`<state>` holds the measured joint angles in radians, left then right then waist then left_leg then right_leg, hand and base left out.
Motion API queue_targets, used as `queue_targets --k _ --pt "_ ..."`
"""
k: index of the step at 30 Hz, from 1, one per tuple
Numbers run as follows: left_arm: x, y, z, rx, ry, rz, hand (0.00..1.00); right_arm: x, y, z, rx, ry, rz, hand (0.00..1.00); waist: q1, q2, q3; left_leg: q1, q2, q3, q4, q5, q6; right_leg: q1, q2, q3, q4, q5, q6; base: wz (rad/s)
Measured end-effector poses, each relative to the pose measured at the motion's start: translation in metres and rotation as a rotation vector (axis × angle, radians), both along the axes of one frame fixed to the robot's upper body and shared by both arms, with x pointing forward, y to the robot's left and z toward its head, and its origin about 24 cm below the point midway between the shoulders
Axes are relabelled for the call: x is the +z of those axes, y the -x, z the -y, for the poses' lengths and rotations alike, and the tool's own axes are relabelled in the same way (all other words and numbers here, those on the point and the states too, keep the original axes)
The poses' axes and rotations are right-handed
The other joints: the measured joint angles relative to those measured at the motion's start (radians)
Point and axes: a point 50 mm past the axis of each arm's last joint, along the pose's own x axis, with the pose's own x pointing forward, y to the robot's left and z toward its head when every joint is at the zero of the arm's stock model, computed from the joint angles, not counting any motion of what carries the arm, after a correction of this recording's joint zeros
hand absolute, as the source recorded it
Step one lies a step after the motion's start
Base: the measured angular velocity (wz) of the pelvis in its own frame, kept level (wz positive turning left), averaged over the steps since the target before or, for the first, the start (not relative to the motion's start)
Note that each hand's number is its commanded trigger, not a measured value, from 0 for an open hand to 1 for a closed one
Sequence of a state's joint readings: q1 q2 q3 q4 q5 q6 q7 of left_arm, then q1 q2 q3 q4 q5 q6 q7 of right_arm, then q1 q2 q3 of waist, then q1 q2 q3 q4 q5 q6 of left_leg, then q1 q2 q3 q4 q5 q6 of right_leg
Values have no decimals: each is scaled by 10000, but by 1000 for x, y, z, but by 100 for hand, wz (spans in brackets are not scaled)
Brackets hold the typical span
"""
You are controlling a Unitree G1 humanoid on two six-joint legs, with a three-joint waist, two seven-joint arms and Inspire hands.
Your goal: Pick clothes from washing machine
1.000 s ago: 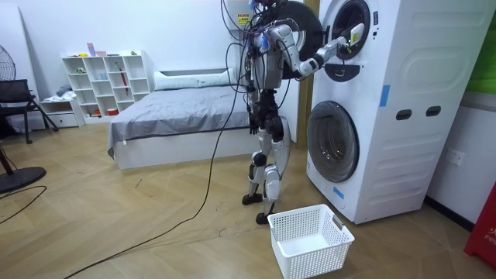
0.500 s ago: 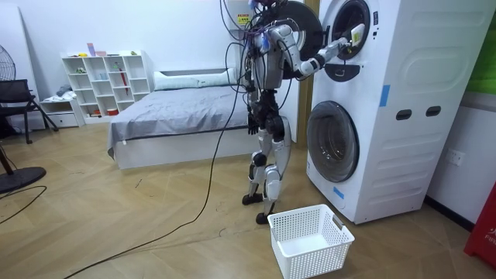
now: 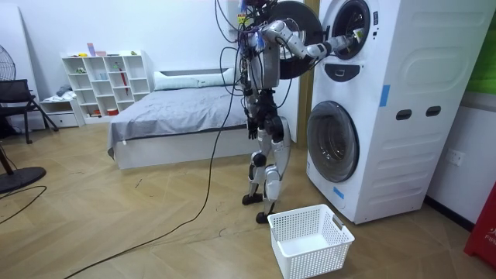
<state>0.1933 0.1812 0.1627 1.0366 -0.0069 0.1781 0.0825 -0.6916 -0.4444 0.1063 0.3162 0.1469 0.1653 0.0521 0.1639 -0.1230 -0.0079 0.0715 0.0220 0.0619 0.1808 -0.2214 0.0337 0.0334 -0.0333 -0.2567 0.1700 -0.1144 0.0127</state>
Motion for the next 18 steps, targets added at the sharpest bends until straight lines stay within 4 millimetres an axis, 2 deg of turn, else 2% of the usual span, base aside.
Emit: queue_targets --k 3,11,16,18 --pt "0 4 0 70 30 -259 0 4 -4 1 -115 163 -196 0 91 -63 -33 -47 10 -136 56 9 -5 7 3 -172 -7 0 0 13" --pt "2 17 -11 114 -38 -955 0 10 -7 -3 11 417 -434 0 123 -124 8 -65 28 -136 -17 21 -41 -21 21 -199 -10 -29 -40 0" --pt "2 22 -15 130 23 -1285 0 16 -10 -4 0 672 -512 0 121 -278 95 -112 25 -165 19 28 -66 -33 16 -226 -8 -63 -95 0" --pt "2 23 -14 93 50 -1339 0 15 -10 -4 -35 694 -550 0 87 -336 59 -146 26 -199 31 23 -74 -47 17 -251 -8 -66 -100 5"
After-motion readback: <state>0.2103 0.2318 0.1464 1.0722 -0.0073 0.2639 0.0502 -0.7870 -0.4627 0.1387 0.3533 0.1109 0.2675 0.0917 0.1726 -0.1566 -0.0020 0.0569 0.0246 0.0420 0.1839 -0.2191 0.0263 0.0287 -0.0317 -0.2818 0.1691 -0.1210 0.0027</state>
